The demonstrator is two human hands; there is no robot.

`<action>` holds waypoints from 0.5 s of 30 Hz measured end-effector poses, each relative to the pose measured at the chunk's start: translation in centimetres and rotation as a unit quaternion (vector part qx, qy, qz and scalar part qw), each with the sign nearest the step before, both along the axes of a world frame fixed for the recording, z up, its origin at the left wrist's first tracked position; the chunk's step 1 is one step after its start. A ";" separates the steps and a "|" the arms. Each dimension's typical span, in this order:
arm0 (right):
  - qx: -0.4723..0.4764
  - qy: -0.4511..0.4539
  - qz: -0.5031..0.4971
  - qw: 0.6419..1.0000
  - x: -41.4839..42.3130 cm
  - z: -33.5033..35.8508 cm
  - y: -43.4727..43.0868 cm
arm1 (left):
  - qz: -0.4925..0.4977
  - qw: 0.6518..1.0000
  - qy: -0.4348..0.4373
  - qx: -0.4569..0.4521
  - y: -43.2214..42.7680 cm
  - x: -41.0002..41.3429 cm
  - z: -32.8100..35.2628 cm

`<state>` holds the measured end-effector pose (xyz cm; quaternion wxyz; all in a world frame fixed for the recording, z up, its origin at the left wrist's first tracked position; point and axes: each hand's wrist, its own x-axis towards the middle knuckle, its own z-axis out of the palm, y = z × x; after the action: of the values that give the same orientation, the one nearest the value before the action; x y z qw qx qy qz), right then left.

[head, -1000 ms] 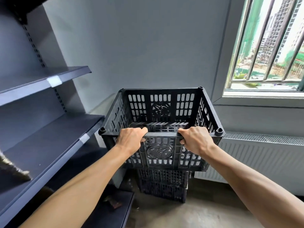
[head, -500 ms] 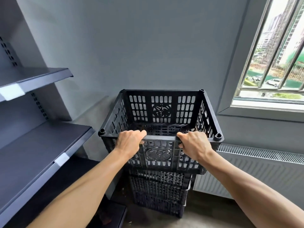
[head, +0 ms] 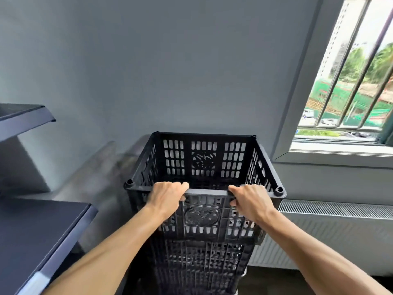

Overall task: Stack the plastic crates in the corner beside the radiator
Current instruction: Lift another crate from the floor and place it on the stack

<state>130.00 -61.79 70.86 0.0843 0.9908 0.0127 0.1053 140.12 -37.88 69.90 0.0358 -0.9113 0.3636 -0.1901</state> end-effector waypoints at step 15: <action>0.013 0.010 -0.005 1.000 5.1 0.0 -1.3 | -0.043 0.997 0.036 -0.054 -1.1 5.7 -0.4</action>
<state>135.06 -63.13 70.90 0.0722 0.9928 0.0070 0.0952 145.77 -38.98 69.47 -0.0347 -0.9018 0.3926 -0.1774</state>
